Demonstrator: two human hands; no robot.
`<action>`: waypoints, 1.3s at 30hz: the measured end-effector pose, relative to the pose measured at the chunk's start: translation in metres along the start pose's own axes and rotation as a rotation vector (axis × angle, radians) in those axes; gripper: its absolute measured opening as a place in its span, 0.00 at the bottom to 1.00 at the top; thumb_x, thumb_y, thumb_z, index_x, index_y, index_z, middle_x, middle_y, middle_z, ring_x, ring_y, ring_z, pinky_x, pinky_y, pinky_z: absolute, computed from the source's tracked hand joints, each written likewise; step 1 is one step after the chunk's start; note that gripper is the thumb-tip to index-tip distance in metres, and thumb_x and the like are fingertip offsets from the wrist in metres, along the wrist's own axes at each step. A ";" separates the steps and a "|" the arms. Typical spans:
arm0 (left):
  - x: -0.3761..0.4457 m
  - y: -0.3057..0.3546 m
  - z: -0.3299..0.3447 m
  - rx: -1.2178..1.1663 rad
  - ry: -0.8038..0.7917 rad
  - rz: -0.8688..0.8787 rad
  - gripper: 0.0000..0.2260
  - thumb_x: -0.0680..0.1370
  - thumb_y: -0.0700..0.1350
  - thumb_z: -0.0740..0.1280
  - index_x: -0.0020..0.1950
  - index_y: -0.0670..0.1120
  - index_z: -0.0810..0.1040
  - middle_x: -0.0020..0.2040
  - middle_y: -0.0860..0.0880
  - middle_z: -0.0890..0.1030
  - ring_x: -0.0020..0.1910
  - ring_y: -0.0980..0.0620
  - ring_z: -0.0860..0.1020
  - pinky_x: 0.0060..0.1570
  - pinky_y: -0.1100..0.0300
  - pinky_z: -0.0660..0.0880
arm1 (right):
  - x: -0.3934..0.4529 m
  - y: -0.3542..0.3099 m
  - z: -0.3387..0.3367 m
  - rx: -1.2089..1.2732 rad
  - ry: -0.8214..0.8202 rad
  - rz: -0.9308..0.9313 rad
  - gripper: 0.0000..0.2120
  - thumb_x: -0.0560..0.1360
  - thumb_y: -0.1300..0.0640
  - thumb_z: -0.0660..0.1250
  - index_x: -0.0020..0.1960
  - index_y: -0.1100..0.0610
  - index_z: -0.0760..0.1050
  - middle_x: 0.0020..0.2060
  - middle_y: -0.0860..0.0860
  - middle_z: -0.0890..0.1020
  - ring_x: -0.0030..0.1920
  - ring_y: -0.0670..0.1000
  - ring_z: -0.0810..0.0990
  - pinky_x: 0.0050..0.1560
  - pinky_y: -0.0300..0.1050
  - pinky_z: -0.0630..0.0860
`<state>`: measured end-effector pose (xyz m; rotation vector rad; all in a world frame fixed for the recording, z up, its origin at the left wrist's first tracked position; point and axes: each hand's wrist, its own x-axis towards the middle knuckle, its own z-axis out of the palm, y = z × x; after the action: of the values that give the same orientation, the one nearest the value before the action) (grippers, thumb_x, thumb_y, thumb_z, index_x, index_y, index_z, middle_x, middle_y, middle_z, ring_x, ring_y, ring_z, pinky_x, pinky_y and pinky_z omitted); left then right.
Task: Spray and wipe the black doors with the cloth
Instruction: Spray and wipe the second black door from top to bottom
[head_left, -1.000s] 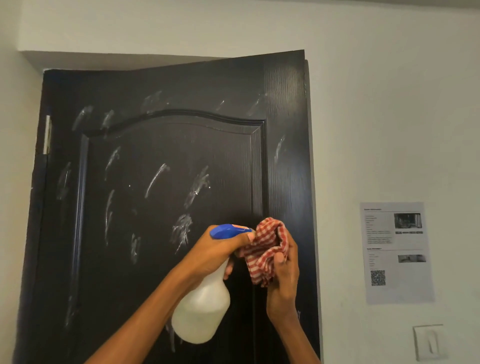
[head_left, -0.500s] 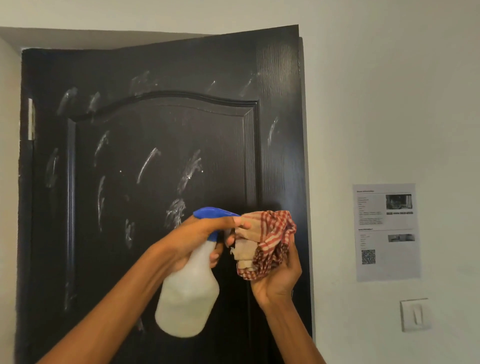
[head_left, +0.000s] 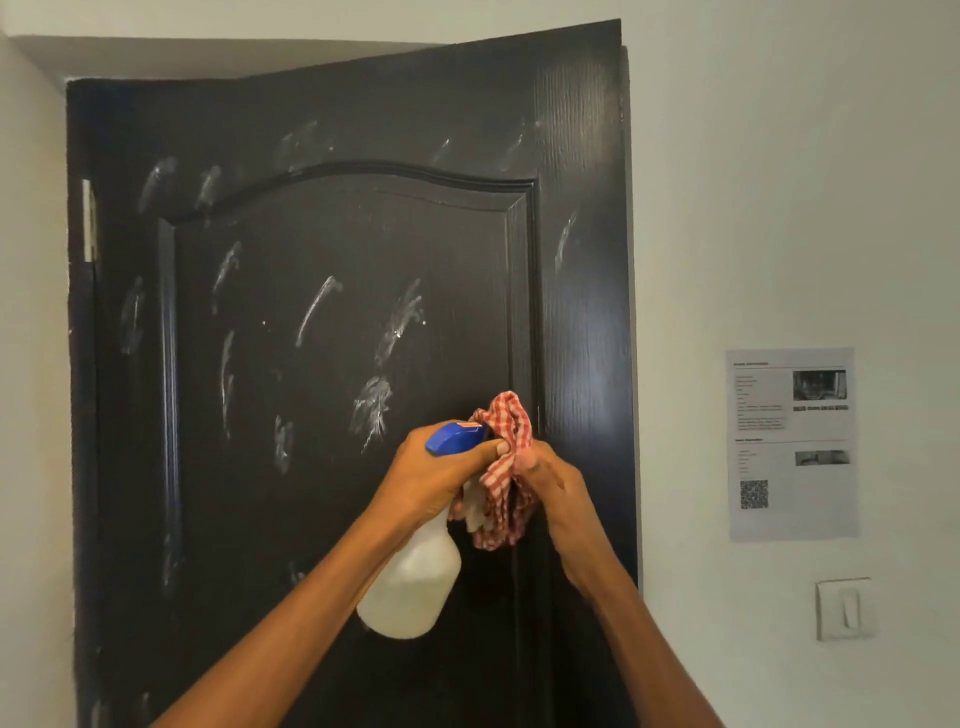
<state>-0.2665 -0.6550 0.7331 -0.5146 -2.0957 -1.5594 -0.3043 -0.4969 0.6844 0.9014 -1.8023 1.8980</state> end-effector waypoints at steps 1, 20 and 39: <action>0.001 -0.002 0.000 0.021 0.012 0.009 0.13 0.74 0.53 0.75 0.51 0.45 0.84 0.41 0.44 0.85 0.38 0.48 0.81 0.38 0.56 0.78 | -0.001 -0.005 -0.001 -0.063 -0.054 0.006 0.38 0.61 0.20 0.68 0.62 0.42 0.76 0.57 0.43 0.84 0.59 0.41 0.82 0.56 0.33 0.78; 0.000 -0.019 -0.015 -0.089 -0.170 -0.141 0.10 0.80 0.46 0.69 0.59 0.45 0.81 0.45 0.39 0.84 0.26 0.48 0.74 0.25 0.58 0.73 | 0.004 -0.001 -0.025 -0.003 0.105 0.013 0.15 0.81 0.64 0.63 0.58 0.46 0.79 0.50 0.40 0.86 0.55 0.47 0.84 0.50 0.39 0.81; -0.010 -0.019 -0.019 -0.224 -0.080 -0.228 0.12 0.76 0.48 0.73 0.59 0.48 0.82 0.42 0.42 0.84 0.27 0.49 0.74 0.27 0.57 0.74 | -0.001 0.030 -0.011 0.287 0.415 0.208 0.16 0.78 0.55 0.71 0.65 0.54 0.77 0.58 0.53 0.85 0.55 0.53 0.86 0.58 0.56 0.83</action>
<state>-0.2663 -0.6792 0.7172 -0.4318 -2.1112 -1.9486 -0.3250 -0.4891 0.6616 0.3662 -1.4448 2.3092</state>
